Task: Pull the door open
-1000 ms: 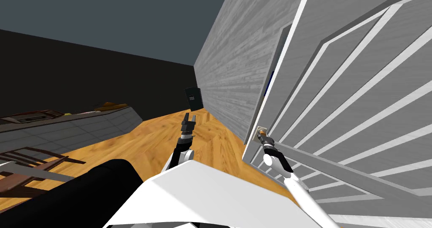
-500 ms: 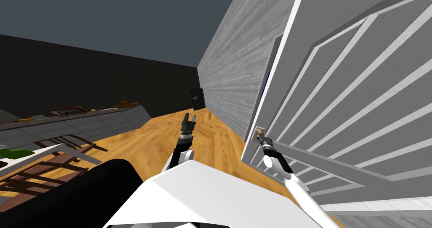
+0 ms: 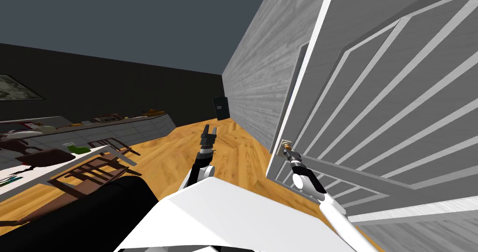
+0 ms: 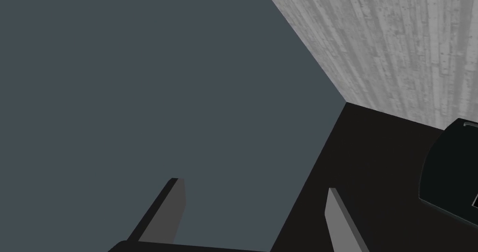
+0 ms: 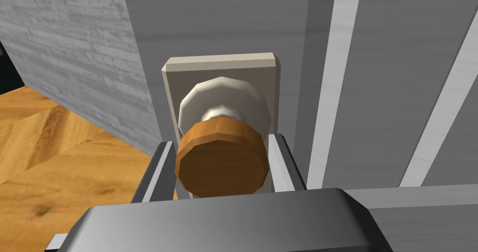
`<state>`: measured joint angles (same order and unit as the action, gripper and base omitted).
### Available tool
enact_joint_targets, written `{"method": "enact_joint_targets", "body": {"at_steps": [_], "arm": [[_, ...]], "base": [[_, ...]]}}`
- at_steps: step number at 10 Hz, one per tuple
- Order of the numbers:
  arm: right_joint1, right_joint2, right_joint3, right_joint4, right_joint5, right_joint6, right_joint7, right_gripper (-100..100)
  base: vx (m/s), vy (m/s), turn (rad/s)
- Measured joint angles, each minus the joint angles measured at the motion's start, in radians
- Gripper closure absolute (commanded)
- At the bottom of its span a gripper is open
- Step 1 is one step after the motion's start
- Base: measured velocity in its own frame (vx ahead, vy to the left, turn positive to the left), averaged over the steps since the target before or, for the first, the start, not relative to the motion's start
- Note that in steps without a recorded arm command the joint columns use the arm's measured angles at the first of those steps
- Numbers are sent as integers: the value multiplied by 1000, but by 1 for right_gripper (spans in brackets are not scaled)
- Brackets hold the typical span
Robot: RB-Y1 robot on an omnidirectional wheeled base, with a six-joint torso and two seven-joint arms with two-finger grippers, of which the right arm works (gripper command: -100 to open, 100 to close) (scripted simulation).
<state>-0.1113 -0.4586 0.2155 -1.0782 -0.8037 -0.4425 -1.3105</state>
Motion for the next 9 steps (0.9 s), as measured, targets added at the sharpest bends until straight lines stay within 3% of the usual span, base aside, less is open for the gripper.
{"method": "enact_joint_targets", "body": {"at_steps": [4,9], "arm": [[15,-22,38,-23,4,-2,-29,100],[38,-69,86,-58,8,-20,-71,100]], "base": [[-146,-47,64],[-186,-71,94]]}}
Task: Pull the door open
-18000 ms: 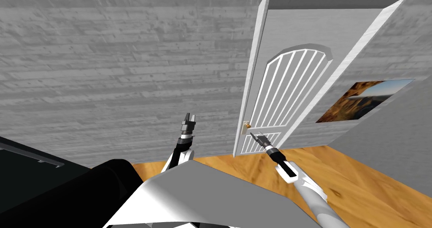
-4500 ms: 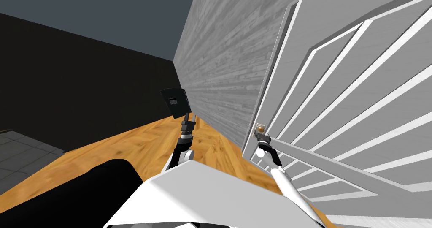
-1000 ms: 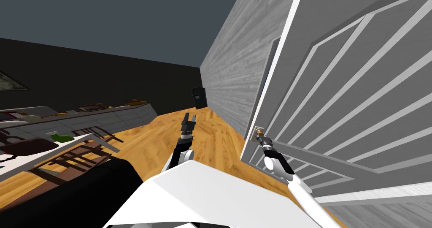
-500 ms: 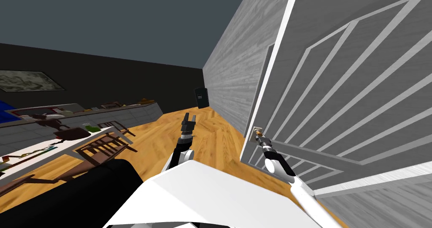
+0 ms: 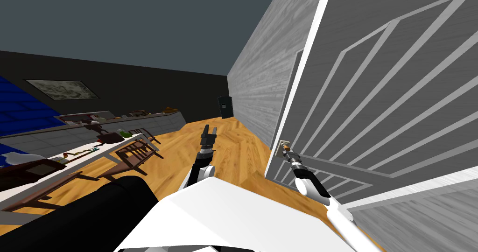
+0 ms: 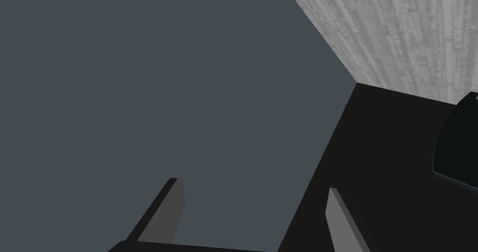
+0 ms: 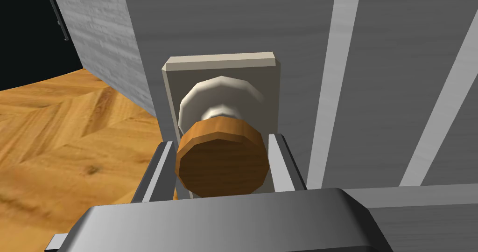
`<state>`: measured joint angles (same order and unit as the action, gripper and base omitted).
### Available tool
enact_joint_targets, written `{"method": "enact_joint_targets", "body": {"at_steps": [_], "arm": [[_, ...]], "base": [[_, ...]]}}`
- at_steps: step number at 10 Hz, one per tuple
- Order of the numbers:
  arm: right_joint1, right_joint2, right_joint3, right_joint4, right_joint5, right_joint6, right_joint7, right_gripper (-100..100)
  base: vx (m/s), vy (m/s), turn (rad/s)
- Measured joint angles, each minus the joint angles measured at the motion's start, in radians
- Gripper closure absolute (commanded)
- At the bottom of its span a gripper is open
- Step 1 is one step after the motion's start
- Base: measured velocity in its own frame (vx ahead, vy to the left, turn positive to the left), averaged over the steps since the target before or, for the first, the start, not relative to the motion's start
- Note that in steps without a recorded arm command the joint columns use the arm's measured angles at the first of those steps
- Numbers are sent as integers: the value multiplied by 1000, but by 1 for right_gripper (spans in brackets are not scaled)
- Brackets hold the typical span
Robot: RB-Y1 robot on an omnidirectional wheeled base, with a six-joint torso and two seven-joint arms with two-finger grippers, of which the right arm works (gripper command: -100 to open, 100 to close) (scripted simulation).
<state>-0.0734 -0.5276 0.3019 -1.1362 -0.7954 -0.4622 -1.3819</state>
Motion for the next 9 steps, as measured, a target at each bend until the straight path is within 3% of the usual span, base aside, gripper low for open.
{"method": "enact_joint_targets", "body": {"at_steps": [4,5,9], "arm": [[19,-40,52,-29,6,-17,-43,100],[21,-39,56,-28,7,-16,-45,100],[33,-79,88,-52,6,-37,-74,100]], "base": [[-163,-85,82],[-116,-52,94],[-184,-69,104]]}}
